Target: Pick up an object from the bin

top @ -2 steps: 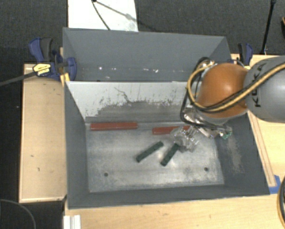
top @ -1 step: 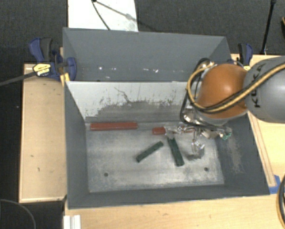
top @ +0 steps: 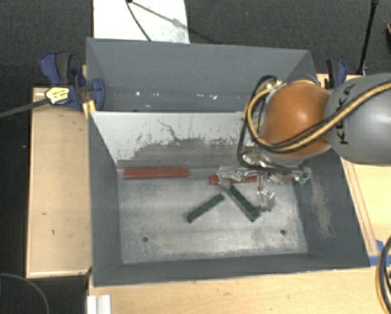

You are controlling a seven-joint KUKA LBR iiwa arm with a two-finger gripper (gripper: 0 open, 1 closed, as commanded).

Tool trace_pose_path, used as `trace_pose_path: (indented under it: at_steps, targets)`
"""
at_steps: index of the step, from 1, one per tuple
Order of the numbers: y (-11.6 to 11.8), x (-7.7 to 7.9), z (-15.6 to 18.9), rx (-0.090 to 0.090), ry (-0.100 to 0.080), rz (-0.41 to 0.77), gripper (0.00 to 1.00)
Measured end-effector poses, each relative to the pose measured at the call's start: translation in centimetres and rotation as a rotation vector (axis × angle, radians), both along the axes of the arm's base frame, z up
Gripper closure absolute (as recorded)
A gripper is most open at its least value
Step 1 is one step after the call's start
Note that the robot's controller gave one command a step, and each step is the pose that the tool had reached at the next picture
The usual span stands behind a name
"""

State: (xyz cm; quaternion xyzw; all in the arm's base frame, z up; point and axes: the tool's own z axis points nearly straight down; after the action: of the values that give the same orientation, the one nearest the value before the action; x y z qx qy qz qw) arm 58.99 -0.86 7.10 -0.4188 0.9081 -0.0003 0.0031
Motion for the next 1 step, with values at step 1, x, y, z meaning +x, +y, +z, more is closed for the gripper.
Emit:
trace_pose_path:
  at_steps: [1]
  targets:
    - [-1.44, 0.30, 6.71, -0.004, -0.002, 0.433, 0.00]
